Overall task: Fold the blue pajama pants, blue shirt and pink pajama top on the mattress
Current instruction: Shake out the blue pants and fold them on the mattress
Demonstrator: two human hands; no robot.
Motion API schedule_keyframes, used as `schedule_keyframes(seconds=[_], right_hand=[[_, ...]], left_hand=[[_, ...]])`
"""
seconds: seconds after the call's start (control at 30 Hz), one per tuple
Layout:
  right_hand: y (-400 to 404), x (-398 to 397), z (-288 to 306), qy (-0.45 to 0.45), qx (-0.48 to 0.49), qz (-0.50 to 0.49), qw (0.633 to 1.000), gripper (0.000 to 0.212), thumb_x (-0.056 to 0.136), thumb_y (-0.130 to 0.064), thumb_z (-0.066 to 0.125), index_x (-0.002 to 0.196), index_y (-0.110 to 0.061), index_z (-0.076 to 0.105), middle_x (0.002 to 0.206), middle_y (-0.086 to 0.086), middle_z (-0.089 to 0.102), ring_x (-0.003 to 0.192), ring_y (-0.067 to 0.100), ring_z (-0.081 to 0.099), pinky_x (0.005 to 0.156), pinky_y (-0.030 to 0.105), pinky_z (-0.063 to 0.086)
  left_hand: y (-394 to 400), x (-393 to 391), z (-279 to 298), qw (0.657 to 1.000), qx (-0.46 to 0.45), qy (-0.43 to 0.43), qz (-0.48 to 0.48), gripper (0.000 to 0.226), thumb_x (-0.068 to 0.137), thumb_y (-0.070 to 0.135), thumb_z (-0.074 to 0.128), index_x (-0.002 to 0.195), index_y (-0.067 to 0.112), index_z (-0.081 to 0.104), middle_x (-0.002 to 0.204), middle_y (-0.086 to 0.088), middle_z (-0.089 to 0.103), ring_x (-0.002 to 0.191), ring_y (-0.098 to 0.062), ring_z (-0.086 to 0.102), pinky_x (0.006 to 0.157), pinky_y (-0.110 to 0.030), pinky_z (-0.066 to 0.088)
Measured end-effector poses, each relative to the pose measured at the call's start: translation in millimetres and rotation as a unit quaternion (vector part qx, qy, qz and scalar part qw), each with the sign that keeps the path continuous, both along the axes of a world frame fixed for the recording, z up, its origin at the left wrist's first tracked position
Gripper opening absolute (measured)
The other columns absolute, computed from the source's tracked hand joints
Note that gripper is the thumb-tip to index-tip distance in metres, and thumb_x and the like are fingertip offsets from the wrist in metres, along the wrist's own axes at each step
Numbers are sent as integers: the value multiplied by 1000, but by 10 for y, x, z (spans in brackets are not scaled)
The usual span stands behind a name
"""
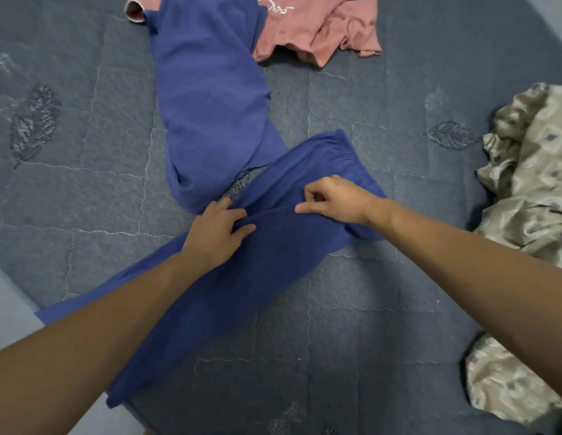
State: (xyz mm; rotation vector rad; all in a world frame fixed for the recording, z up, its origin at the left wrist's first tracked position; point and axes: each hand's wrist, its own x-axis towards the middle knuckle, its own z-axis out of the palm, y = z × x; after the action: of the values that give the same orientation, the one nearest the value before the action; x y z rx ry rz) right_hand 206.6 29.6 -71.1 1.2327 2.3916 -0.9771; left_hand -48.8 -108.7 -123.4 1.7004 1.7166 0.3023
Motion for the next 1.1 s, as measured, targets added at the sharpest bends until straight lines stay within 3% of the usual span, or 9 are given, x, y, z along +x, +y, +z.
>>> schedule_keyframes(seconds=[0.13, 0.27, 0.33, 0.5, 0.67, 0.8, 0.97, 1.1], right_hand=[[4, 202, 100, -86, -20, 48, 995, 61, 65, -67, 81, 68, -12, 55, 62, 5, 56, 60, 21, 50, 60, 38, 40], [113, 481, 135, -171, -9, 77, 982, 25, 74, -26, 84, 75, -13, 63, 69, 0, 63, 75, 25, 58, 66, 35, 46], [210, 609, 186, -186, 10, 54, 981, 21, 78, -23, 80, 72, -19, 61, 71, -3, 63, 77, 24, 58, 67, 33, 44], [471, 793, 315, -193, 23, 14, 981, 15, 87, -29, 75, 80, -21, 65, 74, -8, 62, 76, 22, 58, 70, 32, 43], [658, 902, 320, -173, -26, -11, 985, 28, 89, -17, 74, 68, -28, 59, 70, -8, 61, 69, 17, 55, 67, 27, 39], [727, 948, 316, -176, -38, -19, 983, 20, 86, -1, 68, 78, -19, 67, 78, 4, 67, 75, 21, 59, 65, 26, 42], [870, 864, 297, -149, 36, -78, 985, 23, 87, 4, 62, 95, -13, 74, 88, 3, 69, 90, 22, 63, 79, 24, 39], [1018, 618, 243, -74, 83, -113, 987, 19, 88, 5, 62, 96, -8, 74, 96, 6, 75, 96, 21, 65, 85, 27, 46]], left_hand=[[79, -34, 39, 998, -4, -49, 39, 23, 97, 33, 62, 81, 17, 59, 82, 3, 52, 80, -21, 52, 65, -36, 42], [112, -50, 52, 994, -6, -68, 82, 19, 96, 29, 62, 80, 19, 60, 82, 7, 61, 79, -16, 57, 65, -34, 44], [122, -53, 60, 993, -8, -72, 93, 18, 96, 30, 62, 80, 22, 60, 80, 9, 63, 77, -13, 59, 63, -32, 43], [163, -83, 72, 993, 7, -72, 95, 21, 98, 34, 60, 79, 26, 60, 71, 10, 63, 71, -12, 60, 63, -36, 48], [183, -75, 65, 994, 6, -62, 90, 21, 100, 36, 56, 82, 25, 60, 69, 10, 63, 69, -13, 60, 62, -38, 49], [182, -94, 87, 994, 17, -58, 89, 22, 102, 35, 52, 85, 21, 55, 69, 7, 60, 68, -19, 59, 61, -40, 48], [206, -131, 64, 993, 21, -56, 98, 24, 104, 34, 49, 87, 18, 52, 65, 5, 58, 62, -16, 57, 56, -36, 42], [184, -162, 27, 989, 31, -62, 130, 24, 104, 32, 49, 85, 17, 51, 61, 5, 57, 58, -15, 57, 55, -42, 48]])
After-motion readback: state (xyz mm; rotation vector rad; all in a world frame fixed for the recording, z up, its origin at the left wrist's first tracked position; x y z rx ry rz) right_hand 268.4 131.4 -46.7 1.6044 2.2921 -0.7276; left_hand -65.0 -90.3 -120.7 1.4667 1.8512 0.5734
